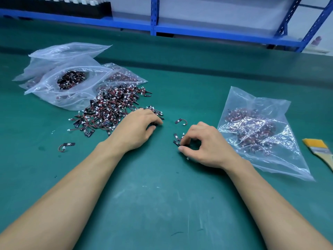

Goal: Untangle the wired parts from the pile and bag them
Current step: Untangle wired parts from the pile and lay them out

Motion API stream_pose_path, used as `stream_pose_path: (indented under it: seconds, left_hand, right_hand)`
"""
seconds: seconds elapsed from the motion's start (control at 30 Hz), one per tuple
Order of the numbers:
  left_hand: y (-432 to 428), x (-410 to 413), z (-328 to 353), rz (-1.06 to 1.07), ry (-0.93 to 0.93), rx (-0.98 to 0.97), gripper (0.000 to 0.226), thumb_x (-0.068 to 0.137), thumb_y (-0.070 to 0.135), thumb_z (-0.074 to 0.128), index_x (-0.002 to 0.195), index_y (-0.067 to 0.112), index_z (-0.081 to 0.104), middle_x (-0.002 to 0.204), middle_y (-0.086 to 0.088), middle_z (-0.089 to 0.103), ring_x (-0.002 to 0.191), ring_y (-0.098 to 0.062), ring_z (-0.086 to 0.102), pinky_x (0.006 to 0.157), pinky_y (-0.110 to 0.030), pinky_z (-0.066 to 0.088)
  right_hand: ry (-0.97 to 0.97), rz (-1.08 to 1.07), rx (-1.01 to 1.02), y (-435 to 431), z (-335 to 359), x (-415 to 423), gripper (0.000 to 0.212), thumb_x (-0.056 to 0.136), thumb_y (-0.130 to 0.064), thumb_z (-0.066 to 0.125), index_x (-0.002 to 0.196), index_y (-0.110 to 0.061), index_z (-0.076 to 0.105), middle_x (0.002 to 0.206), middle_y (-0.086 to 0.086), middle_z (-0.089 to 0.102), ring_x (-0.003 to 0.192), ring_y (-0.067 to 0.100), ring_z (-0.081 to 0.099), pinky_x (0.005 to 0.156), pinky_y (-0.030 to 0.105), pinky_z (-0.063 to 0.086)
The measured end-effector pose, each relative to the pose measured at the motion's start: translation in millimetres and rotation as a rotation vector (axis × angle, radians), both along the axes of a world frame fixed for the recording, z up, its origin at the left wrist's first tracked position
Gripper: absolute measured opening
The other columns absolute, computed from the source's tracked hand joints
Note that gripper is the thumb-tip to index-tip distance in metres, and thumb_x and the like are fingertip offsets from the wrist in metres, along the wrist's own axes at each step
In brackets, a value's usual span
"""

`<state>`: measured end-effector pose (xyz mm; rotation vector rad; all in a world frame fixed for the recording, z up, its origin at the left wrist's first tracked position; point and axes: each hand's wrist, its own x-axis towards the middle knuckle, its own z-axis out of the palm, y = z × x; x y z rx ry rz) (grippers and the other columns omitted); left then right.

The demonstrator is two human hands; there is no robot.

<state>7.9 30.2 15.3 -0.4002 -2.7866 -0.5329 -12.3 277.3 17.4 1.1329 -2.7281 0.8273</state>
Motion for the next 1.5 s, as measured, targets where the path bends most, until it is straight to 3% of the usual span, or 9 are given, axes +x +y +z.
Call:
stream_pose_path:
  seconds: [0.2,0.33,0.53,0.9,1.03,1.17,1.27,1.37,1.5]
  left_hand:
    - [-3.4,-0.6,1.4,0.094,0.068,0.007,0.024,0.092,0.011,0.064,0.113,0.019,0.072,0.11,0.001,0.069,0.101,-0.026,0.055,0.094,-0.039,0.044]
    - [11.1,7.9,4.9,-0.103,0.115,0.077,0.017,0.089,0.013,0.069,0.103,0.019,0.074,0.1,0.004,0.07,0.092,-0.022,0.056,0.088,-0.039,0.047]
    - [32.0,17.1,3.1,-0.334,-0.076,0.066,0.018,0.09,0.028,0.07,0.106,0.032,0.077,0.099,0.011,0.066,0.093,-0.014,0.05,0.09,-0.03,0.043]
    - [17.1,17.2,3.4,-0.246,-0.061,0.116,0.011,0.083,0.028,0.079,0.092,0.033,0.078,0.095,0.014,0.067,0.093,-0.005,0.054,0.09,-0.034,0.048]
    - [17.8,16.3,2.2,-0.234,-0.066,0.118,0.009,0.083,0.031,0.079,0.091,0.033,0.076,0.095,0.015,0.066,0.094,-0.004,0.054,0.09,-0.035,0.048]
    - [18.4,16.6,2.4,-0.234,-0.072,0.127,0.009,0.083,0.03,0.079,0.091,0.032,0.076,0.094,0.014,0.067,0.092,-0.004,0.052,0.089,-0.034,0.047]
    - [19.0,17.2,3.0,-0.241,-0.09,0.128,0.007,0.085,0.029,0.077,0.091,0.032,0.077,0.096,0.014,0.067,0.094,-0.006,0.055,0.09,-0.035,0.047]
    - [20.3,18.3,3.5,-0.254,-0.098,0.13,0.009,0.085,0.026,0.077,0.091,0.032,0.078,0.097,0.015,0.068,0.095,-0.007,0.057,0.091,-0.036,0.047]
    - [19.7,18.4,3.7,-0.256,-0.097,0.128,0.009,0.084,0.026,0.078,0.09,0.033,0.078,0.095,0.016,0.068,0.093,-0.007,0.059,0.09,-0.037,0.048]
  right_hand:
    - [-0.067,-0.084,-0.243,1.4,2.4,-1.5,0.022,0.082,-0.015,0.058,0.096,-0.021,0.074,0.078,-0.024,0.064,0.082,0.012,0.053,0.075,0.023,0.044]
    - [-0.033,-0.136,-0.076,-1.2,-0.5,-9.5,0.054,0.083,-0.003,0.044,0.132,-0.018,0.06,0.125,-0.009,0.064,0.111,0.017,0.045,0.1,0.036,0.041]
    - [-0.096,-0.036,0.245,-9.9,-1.3,-17.9,0.076,0.079,-0.022,0.026,0.154,-0.024,0.037,0.16,-0.011,0.033,0.147,0.017,0.022,0.12,0.042,0.021]
    - [-0.005,-0.171,0.085,13.9,-5.6,-29.9,0.039,0.088,-0.007,0.057,0.125,-0.016,0.064,0.115,-0.002,0.066,0.11,0.02,0.051,0.096,0.023,0.037]
    - [-0.048,-0.093,-0.025,16.8,0.6,-21.1,0.032,0.082,-0.008,0.071,0.112,-0.018,0.07,0.091,-0.01,0.069,0.084,0.014,0.06,0.084,0.03,0.05]
    - [-0.123,0.021,-0.093,13.6,3.2,-9.7,0.031,0.077,-0.01,0.07,0.107,-0.019,0.072,0.084,-0.014,0.068,0.061,0.008,0.052,0.063,0.011,0.039]
    - [-0.059,-0.002,-0.136,9.1,4.7,-11.2,0.032,0.079,-0.006,0.065,0.108,-0.017,0.074,0.095,-0.008,0.065,0.078,-0.005,0.054,0.074,0.008,0.036]
    - [-0.052,0.014,0.016,-1.7,2.5,-10.2,0.041,0.083,-0.005,0.057,0.117,-0.022,0.074,0.111,-0.004,0.059,0.103,0.014,0.051,0.095,0.032,0.042]
    - [-0.01,0.013,0.141,-8.8,1.3,-9.0,0.042,0.086,-0.017,0.051,0.119,-0.028,0.074,0.114,-0.006,0.059,0.1,0.015,0.04,0.098,0.043,0.04]
